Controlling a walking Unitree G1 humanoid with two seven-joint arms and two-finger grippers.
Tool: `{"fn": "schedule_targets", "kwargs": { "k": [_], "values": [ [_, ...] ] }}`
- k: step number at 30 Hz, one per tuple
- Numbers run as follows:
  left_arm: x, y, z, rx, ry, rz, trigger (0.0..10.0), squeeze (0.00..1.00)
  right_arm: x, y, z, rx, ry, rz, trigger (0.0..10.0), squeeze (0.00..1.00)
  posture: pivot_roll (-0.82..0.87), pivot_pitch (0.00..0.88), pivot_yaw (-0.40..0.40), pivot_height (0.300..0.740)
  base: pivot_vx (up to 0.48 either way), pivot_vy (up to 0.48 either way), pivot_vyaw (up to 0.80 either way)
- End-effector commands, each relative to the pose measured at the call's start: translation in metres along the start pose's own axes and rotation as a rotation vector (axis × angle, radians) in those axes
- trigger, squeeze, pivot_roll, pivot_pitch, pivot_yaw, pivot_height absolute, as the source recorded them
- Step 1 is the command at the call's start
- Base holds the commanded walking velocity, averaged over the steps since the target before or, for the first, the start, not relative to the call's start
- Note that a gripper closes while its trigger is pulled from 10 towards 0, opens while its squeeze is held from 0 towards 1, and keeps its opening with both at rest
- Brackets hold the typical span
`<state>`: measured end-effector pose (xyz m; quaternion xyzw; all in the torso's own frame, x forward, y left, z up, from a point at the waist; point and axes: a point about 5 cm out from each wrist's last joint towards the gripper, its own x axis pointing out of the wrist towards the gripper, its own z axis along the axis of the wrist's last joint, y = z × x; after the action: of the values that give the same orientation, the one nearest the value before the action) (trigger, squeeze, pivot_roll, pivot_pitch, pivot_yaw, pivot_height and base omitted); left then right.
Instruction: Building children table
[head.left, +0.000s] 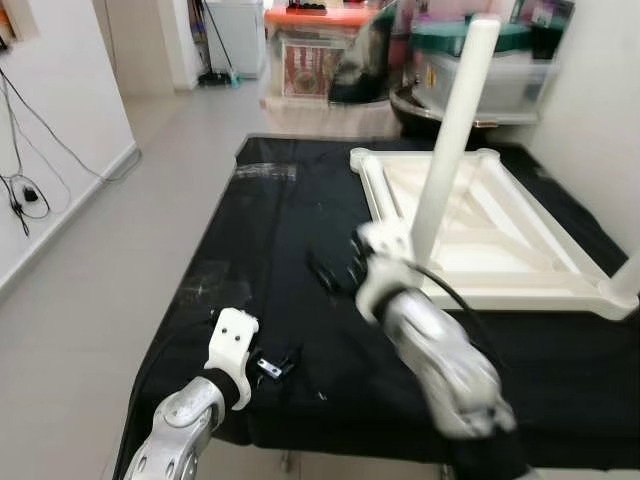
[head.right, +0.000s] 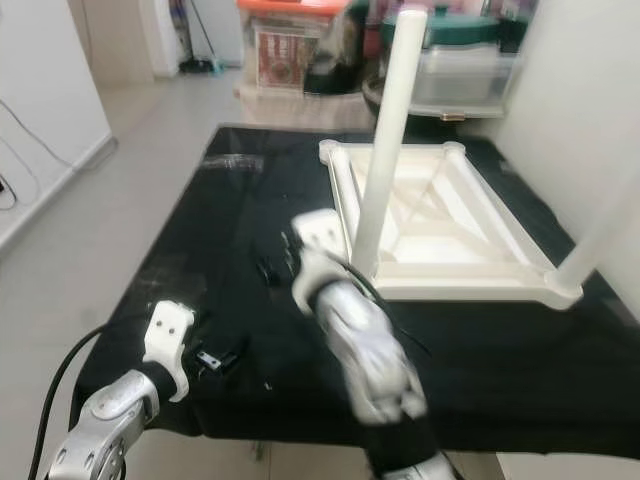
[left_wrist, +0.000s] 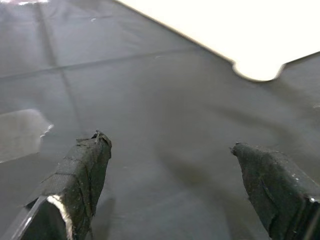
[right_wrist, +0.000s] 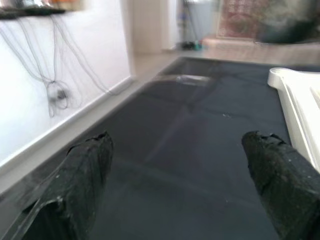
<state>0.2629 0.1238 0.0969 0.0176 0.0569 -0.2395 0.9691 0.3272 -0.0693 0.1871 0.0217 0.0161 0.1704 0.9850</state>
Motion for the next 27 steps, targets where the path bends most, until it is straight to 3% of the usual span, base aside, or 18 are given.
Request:
{"fn": "schedule_targets", "kwargs": {
  "k": [1,3,5,7,8,10,12,13,14,18,19,20,21,22,23,25,26,27],
  "values": [
    [0.003,0.001,0.000,0.009,0.005,-0.005,10.0,0.00,0.016,0.011,-0.001,0.033,0.012,-0.040,10.0,0.96,0.06,0.000,-0.047,0.740,0.000,0.000,0.00],
    [0.006,0.003,0.003,0.019,-0.001,-0.006,10.0,0.00,0.030,0.029,0.003,0.036,0.014,-0.058,10.0,0.95,0.07,0.000,-0.050,0.740,0.000,0.000,0.00],
    [0.006,0.003,0.004,0.021,-0.002,-0.005,10.0,0.00,0.033,0.030,0.000,0.041,0.033,-0.109,10.0,0.93,0.08,0.000,-0.053,0.740,0.000,0.000,0.00],
    [0.006,0.004,0.004,0.023,-0.003,-0.006,10.0,0.00,0.037,0.015,-0.011,0.013,0.090,-0.291,10.0,0.92,0.09,0.000,-0.056,0.740,0.000,0.000,0.00],
    [0.006,0.004,0.004,0.025,-0.003,-0.007,10.0,0.00,0.038,0.000,-0.016,0.028,0.118,-0.419,10.0,0.83,0.09,0.000,-0.057,0.740,0.000,0.000,0.00],
    [0.006,0.004,0.004,0.026,-0.002,-0.008,10.0,0.00,0.039,-0.009,-0.019,0.041,0.134,-0.498,10.0,0.83,0.09,0.000,-0.057,0.740,0.000,0.000,0.00],
    [0.006,0.003,0.003,0.027,0.000,-0.010,10.0,0.00,0.037,-0.031,-0.013,0.028,0.085,-0.679,10.0,0.76,0.09,0.000,-0.056,0.740,0.000,0.000,0.00],
    [0.006,0.003,0.003,0.027,0.000,-0.010,10.0,0.00,0.037,-0.031,-0.013,0.028,0.085,-0.679,10.0,0.76,0.09,0.000,-0.056,0.740,0.000,0.000,0.00],
    [0.006,0.002,0.003,0.027,0.001,-0.012,10.0,0.00,0.037,-0.043,-0.010,0.039,0.068,-0.745,10.0,0.67,0.10,0.000,-0.054,0.740,0.000,0.000,0.00],
    [0.006,0.001,0.002,0.027,0.004,-0.016,10.0,0.00,0.036,-0.063,-0.008,0.069,0.050,-0.829,10.0,0.63,0.10,0.000,-0.053,0.740,0.000,0.000,0.00],
    [0.005,0.000,0.002,0.027,0.005,-0.018,10.0,0.00,0.032,-0.084,-0.006,0.083,0.035,-0.921,10.0,0.59,0.09,0.000,-0.053,0.740,0.000,0.000,0.00],
    [0.005,0.000,0.001,0.026,0.006,-0.016,10.0,0.00,0.018,-0.118,-0.003,0.091,0.007,-1.071,10.0,0.59,0.08,0.000,-0.055,0.740,0.000,0.000,0.00],
    [0.005,0.000,0.001,0.026,0.006,-0.016,10.0,0.00,0.018,-0.118,-0.003,0.091,0.007,-1.071,10.0,0.59,0.08,0.000,-0.055,0.740,0.000,0.000,0.00],
    [0.005,0.000,0.000,0.023,0.007,-0.013,10.0,0.00,-0.003,-0.155,-0.003,0.094,-0.012,-1.211,10.0,0.59,0.08,0.000,-0.056,0.740,0.000,0.000,0.00],
    [0.005,0.000,0.000,0.023,0.007,-0.013,10.0,0.00,-0.003,-0.155,-0.003,0.094,-0.012,-1.211,10.0,0.59,0.08,0.000,-0.056,0.740,0.000,0.000,0.00],
    [0.003,0.000,-0.002,0.018,0.011,-0.008,10.0,0.00,-0.044,-0.210,-0.009,0.085,0.000,-1.420,10.0,0.59,0.06,0.000,-0.049,0.740,0.000,0.000,0.00],
    [0.003,0.000,-0.002,0.018,0.011,-0.008,10.0,0.00,-0.044,-0.210,-0.009,0.085,0.000,-1.420,10.0,0.59,0.06,0.000,-0.049,0.740,0.000,0.000,0.00],
    [0.002,-0.001,-0.003,0.014,0.013,-0.009,10.0,0.00,-0.075,-0.241,-0.017,0.052,0.039,-1.511,10.0,0.58,0.06,0.000,-0.048,0.740,0.000,0.000,0.00]
  ]
}}
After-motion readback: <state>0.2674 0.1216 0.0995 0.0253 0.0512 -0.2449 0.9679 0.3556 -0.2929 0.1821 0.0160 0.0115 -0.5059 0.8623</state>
